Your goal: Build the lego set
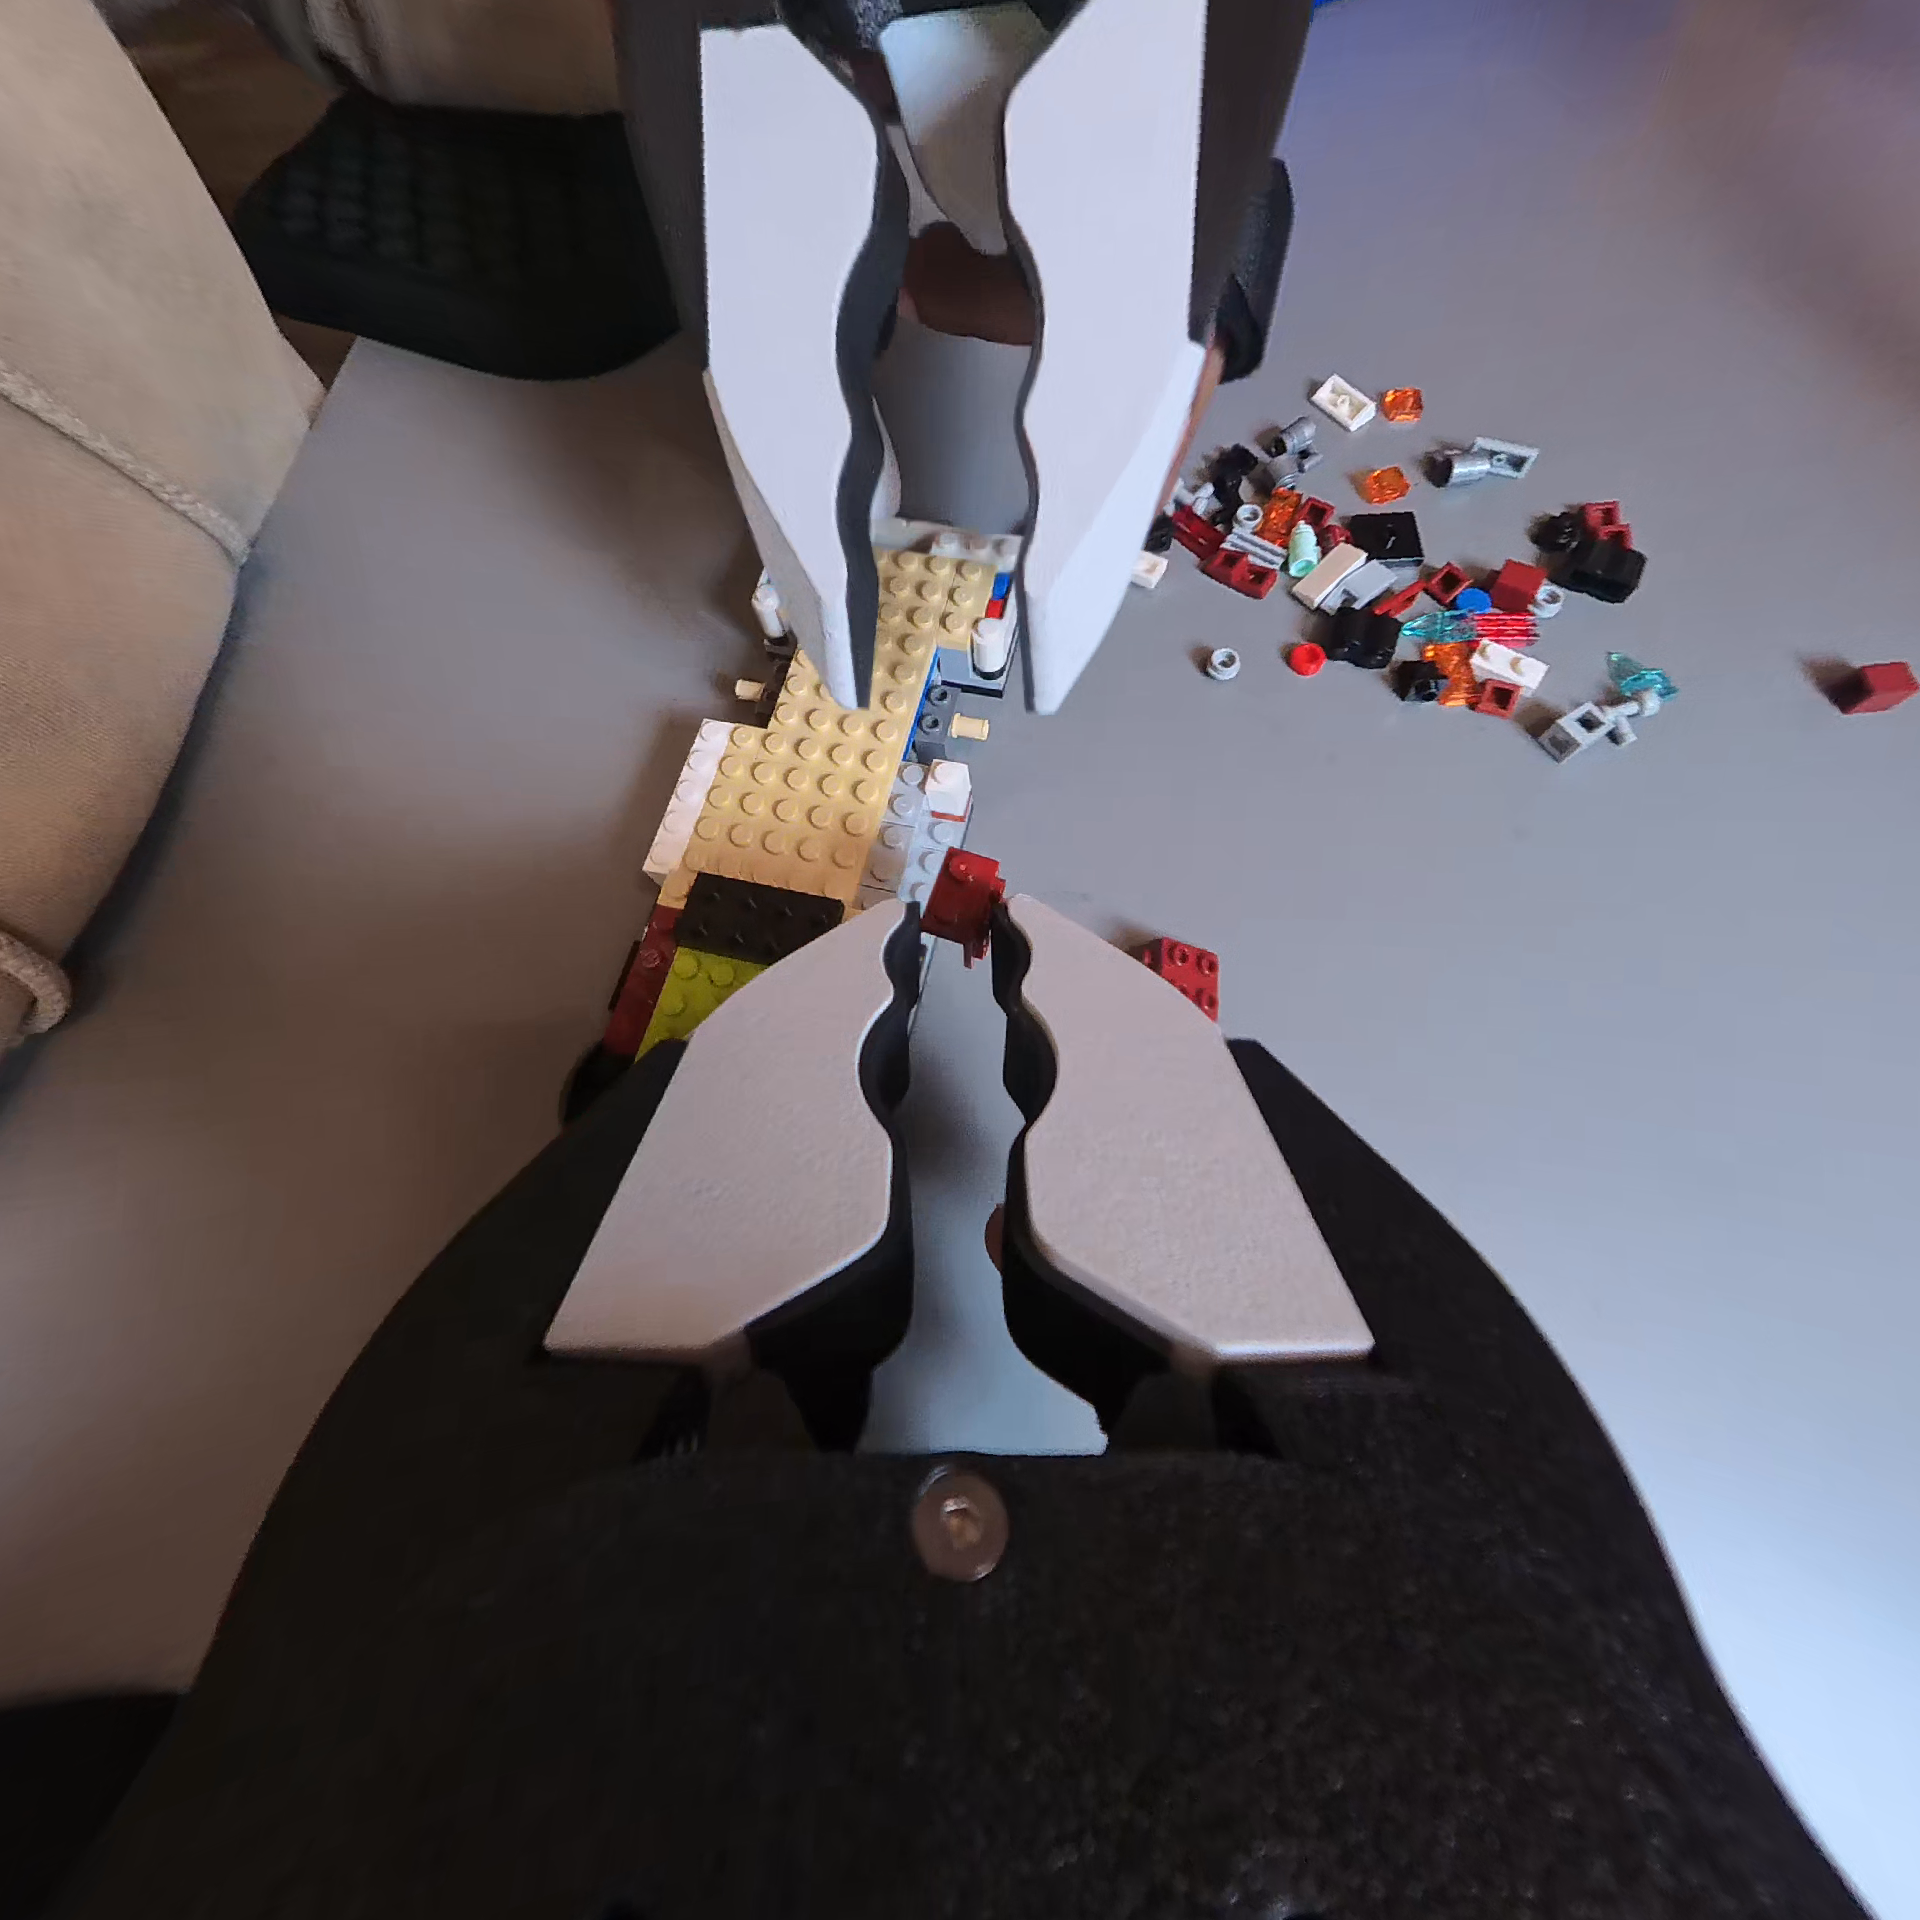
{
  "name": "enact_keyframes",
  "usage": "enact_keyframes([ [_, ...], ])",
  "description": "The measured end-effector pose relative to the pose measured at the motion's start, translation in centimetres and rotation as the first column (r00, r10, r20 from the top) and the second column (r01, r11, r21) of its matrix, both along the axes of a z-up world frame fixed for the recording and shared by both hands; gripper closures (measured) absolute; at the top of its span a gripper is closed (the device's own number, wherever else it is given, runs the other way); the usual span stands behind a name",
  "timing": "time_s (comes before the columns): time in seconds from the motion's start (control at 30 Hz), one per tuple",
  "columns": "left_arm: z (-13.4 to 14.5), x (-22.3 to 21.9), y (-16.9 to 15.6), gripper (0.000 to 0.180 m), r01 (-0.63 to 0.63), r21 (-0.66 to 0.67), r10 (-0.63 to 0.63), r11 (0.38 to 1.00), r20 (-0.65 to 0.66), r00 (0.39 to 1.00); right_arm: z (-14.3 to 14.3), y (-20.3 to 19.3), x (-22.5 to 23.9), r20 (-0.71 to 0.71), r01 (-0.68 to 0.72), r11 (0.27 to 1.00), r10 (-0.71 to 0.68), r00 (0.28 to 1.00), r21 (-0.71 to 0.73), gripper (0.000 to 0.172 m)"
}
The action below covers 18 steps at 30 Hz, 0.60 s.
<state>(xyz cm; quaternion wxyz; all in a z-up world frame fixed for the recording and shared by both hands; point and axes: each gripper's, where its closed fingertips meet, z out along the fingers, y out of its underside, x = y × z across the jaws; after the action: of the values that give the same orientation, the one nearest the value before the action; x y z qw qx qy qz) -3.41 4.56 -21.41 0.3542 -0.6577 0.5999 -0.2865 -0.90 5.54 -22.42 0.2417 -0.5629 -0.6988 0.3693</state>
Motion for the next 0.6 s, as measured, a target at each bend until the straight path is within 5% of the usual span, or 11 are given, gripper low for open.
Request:
enact_keyframes([
  [0.6, -1.9, 2.7, -0.3, 0.164, 0.149, -0.022, -0.150, 0.989, -0.060, 0.987, -1.1, -1.1, 0.0, 0.062, -0.054, 0.998, 0.057, 0.996, -0.039, 0.159],
])
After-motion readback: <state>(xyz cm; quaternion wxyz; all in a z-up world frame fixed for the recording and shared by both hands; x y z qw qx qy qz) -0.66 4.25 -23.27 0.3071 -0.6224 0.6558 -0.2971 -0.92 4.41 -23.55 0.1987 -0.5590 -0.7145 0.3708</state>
